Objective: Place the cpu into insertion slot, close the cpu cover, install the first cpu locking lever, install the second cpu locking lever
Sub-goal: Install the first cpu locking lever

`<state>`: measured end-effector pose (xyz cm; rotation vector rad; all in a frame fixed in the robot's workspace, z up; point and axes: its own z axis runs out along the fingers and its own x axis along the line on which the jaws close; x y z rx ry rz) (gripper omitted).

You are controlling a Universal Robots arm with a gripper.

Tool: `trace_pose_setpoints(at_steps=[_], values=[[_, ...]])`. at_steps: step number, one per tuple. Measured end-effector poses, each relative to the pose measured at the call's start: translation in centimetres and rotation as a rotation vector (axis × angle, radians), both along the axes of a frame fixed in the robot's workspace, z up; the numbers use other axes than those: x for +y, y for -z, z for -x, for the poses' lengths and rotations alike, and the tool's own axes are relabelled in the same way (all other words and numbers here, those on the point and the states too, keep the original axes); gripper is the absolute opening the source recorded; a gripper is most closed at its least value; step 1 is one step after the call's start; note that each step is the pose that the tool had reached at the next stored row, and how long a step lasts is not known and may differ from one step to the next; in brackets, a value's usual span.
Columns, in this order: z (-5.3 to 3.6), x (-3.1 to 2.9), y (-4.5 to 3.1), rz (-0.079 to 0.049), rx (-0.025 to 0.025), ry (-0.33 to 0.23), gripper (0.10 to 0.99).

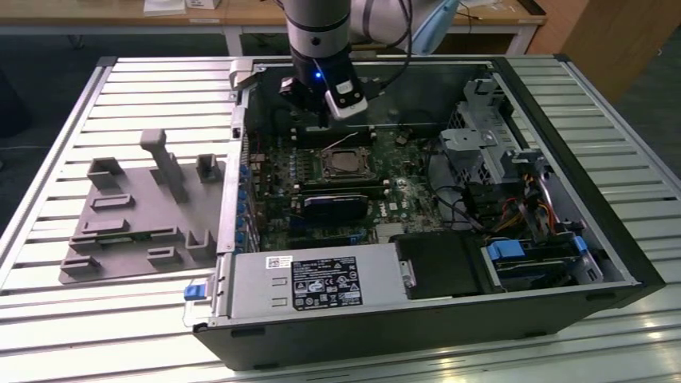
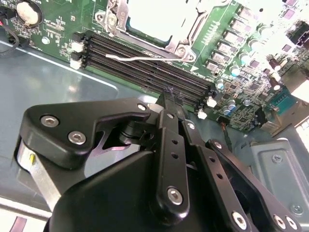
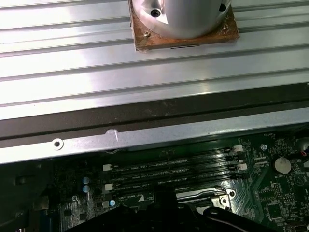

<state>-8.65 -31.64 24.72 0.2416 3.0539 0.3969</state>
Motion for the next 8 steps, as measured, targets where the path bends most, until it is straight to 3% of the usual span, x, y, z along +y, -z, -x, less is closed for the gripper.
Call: trace_pose_setpoints(at_steps=[2,3,8], values=[[0.01,0.0,0.08,0.0,-0.0034,0.0,0.102],[0.01,0.0,0.14,0.0,-0.0076,0.0,0.102],[0.01,-0.01,0.45,0.0,-0.0433,0.0,0.102]])
